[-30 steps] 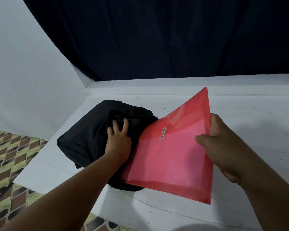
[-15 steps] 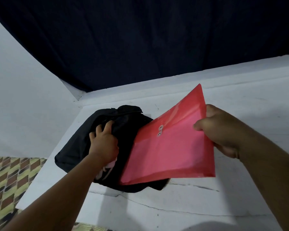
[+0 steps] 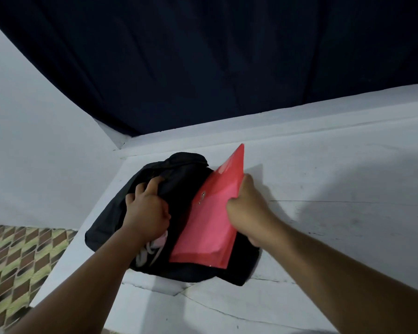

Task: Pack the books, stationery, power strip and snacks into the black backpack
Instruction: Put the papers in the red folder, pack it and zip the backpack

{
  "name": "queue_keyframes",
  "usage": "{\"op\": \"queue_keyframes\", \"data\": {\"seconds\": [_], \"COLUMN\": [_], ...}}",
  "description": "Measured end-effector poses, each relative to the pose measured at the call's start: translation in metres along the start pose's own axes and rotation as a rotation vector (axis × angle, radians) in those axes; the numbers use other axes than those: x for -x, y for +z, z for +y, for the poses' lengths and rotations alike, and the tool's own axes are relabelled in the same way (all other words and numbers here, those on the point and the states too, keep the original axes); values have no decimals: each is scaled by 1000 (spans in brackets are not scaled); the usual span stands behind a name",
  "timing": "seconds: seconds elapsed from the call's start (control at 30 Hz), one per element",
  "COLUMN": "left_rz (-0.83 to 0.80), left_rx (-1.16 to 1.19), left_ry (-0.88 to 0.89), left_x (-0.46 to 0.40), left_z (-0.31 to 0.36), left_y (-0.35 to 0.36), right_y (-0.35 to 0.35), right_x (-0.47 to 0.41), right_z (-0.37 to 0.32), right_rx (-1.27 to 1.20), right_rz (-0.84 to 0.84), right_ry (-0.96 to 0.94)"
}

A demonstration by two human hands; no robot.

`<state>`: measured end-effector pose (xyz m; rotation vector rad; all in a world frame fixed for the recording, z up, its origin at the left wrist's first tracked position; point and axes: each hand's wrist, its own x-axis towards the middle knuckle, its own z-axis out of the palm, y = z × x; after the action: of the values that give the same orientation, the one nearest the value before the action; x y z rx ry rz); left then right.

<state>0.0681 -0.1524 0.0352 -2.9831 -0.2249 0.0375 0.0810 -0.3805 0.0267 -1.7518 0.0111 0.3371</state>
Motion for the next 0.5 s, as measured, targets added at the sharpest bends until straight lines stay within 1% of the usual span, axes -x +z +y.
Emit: {"op": "queue_keyframes", "data": {"seconds": [0.13,0.27,0.5], "left_rz": [5,15,-4], "left_rx": [4,17,-17], "left_ry": [-1,4,28], "left_x": [-2,-3,-5], "left_z": [-1,-5,1], "left_y": [-3,-3,-4], "right_y": [41,73,97], "right_x": [-8,-15,-27], "right_z": [19,32,46], "right_rx": [-9,-16,-107], "right_rz": [-18,-77,-16], "right_ry": [47,77,82]}}
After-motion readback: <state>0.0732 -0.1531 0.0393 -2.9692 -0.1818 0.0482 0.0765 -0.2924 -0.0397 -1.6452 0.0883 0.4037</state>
